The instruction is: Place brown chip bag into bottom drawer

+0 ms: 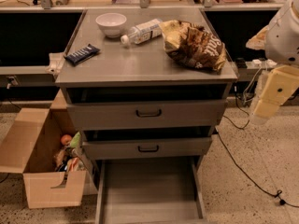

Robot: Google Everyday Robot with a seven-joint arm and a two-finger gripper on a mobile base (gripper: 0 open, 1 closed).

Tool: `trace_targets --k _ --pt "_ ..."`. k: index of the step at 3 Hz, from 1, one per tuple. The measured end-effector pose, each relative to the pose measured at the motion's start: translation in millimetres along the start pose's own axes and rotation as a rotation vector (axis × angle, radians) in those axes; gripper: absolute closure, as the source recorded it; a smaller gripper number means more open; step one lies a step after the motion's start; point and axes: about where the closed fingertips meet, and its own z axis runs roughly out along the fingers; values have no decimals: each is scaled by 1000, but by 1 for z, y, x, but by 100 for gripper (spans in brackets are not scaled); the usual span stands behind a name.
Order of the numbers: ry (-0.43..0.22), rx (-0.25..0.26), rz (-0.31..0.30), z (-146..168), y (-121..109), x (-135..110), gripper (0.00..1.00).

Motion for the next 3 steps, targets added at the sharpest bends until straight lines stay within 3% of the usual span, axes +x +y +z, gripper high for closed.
trace_targets --k 1,2,3 --pt "-2 3 1 0 -1 0 0" --pt "-46 41 23 3 -32 3 0" --pt "-153 93 48 17 -86 1 0"
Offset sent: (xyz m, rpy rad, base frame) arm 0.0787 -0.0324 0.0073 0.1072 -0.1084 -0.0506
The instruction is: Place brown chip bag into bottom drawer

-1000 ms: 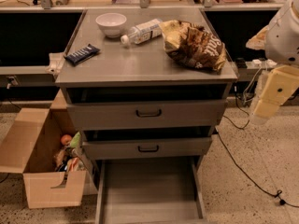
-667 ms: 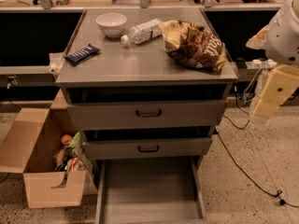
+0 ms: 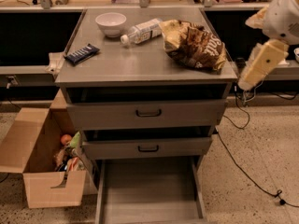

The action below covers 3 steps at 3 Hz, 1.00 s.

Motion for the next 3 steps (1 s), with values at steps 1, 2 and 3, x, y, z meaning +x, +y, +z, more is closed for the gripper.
trace_targets --k 1,2,3 --pt "-128 8 39 39 -55 -12 0" --pt "-159 9 51 52 -72 -14 0" --pt "-159 9 51 52 -72 -14 0"
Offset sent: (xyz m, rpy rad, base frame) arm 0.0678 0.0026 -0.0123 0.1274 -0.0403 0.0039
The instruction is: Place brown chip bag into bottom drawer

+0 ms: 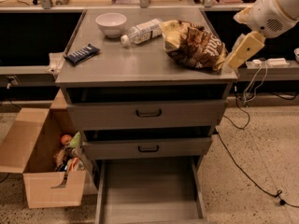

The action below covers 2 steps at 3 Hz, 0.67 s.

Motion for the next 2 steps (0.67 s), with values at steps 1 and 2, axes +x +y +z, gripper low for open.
trace_targets --k 1,2 --pt "-5 -17 9 10 -8 -14 0" --pt "-18 -51 2 36 -21 -45 0"
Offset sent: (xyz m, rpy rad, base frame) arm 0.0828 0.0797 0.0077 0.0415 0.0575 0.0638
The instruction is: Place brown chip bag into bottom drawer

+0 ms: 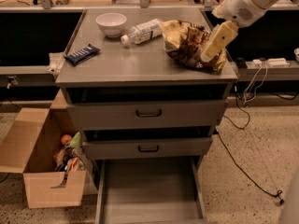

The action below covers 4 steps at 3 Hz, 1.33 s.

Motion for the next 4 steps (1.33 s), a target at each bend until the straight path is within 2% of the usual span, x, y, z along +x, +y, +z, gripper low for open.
trace_targets --k 1,2,3,4 --pt "-34 -18 28 36 -15 -31 0" --pt "-61 -14 75 55 -23 -41 0" --pt "-83 29 122 60 -37 -33 0" --pt "-83 29 122 60 -37 -33 0"
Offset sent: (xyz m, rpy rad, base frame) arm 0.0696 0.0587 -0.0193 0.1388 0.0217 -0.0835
